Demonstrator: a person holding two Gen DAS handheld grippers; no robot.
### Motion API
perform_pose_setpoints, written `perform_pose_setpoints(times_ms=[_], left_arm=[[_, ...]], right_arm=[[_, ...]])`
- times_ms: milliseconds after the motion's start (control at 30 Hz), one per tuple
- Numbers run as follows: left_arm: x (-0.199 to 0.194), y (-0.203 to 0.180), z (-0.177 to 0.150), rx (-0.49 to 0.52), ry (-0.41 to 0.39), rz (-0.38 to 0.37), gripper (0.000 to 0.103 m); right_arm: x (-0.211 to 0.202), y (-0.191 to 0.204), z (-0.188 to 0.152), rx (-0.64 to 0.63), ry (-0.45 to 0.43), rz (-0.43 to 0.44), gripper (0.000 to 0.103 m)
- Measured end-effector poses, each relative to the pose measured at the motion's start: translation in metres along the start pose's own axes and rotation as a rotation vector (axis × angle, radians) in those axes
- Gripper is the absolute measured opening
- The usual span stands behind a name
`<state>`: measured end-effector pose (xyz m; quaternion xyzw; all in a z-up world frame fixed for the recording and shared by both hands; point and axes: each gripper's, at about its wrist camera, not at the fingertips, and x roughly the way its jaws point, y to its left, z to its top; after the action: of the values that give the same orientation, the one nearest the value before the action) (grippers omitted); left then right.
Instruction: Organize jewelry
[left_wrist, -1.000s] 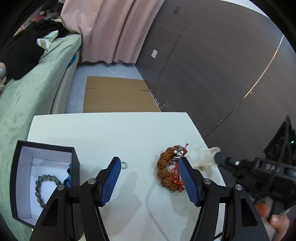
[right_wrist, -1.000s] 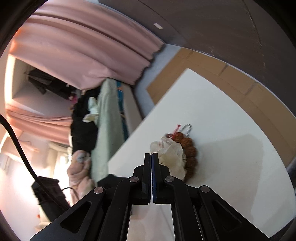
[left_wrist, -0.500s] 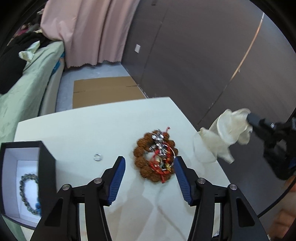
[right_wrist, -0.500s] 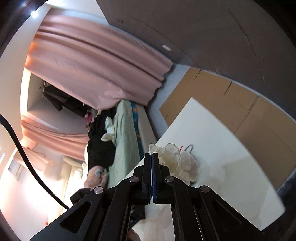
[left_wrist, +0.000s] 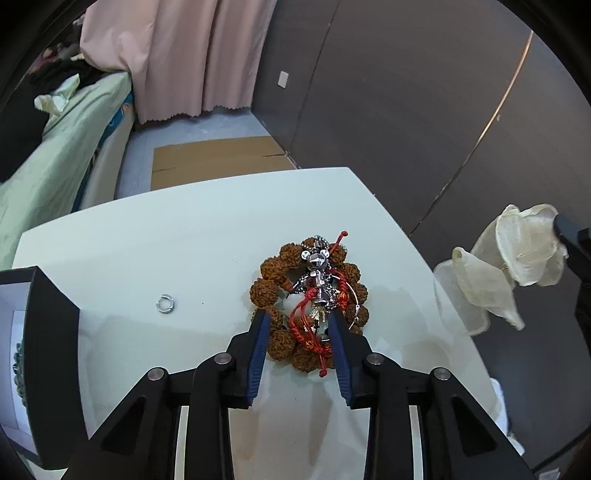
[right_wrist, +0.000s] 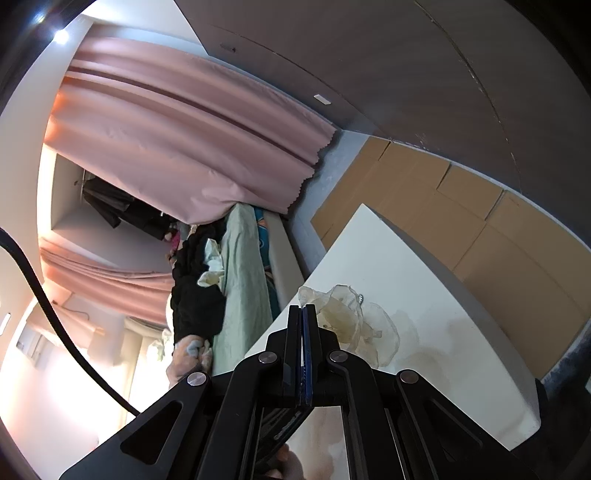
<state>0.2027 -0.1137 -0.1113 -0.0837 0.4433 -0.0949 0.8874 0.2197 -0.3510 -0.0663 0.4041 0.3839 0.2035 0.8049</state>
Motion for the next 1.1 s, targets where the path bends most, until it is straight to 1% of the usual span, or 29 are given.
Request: perform_pose_setpoints(times_ms=[67,100,133,200,267,300,400,467,500,767,967,1100], left_arm=[[0.0,-0.003,-0.001,0.014,-0.009,0.01,0.032],[0.0,-0.005,-0.001,0.018,-0.012,0.008,0.026],[0.001,-0.006,-0.001,0.023,-0.007,0.0,0.017],[0.003,-0.008,-0.003,0.028,0.009,-0.018,0.015],[0.005,-0.01,-0.004,0.043,0.018,-0.006,0.013],[0.005,-0.01,-0.005,0.045,0.014,-0.001,0.009],[0.006,-0.007,-0.004,0.017,0.023,-0.027,0.004],[0.002,-0.006,-0.003,0.02,0.009,-0.014,0.004],[-0.002,-0.005,-0.002,0.016,-0.003,-0.021,0.003],[-0.041,-0.001,0.01,-0.021,-0.076,-0.104,0.003],[-0.073,0.005,0.02,-0.04,-0.143,-0.144,0.003],[-0.089,0.013,0.023,-0.067,-0.171,-0.169,0.003]], right_arm=[[0.0,0.0,0.001,-0.001,0.001,-0.004,0.002],[-0.001,-0.001,0.001,-0.001,0.001,-0.005,0.002],[-0.001,-0.001,0.001,0.0,0.002,-0.007,0.002],[-0.002,-0.002,0.0,0.001,0.003,-0.01,0.002],[-0.001,-0.001,-0.001,0.001,0.005,-0.013,0.002],[-0.003,-0.002,-0.001,0.001,0.005,-0.013,0.002],[-0.003,-0.002,-0.001,-0.001,0.006,-0.016,0.002],[-0.003,-0.002,-0.001,-0.003,0.007,-0.019,0.002],[-0.002,-0.002,-0.002,-0.004,0.007,-0.02,0.002],[0.001,0.0,-0.003,-0.016,0.011,-0.018,0.002],[0.005,0.01,-0.008,-0.049,0.017,0.007,0.003],[0.007,0.017,-0.011,-0.074,0.021,0.035,0.002]])
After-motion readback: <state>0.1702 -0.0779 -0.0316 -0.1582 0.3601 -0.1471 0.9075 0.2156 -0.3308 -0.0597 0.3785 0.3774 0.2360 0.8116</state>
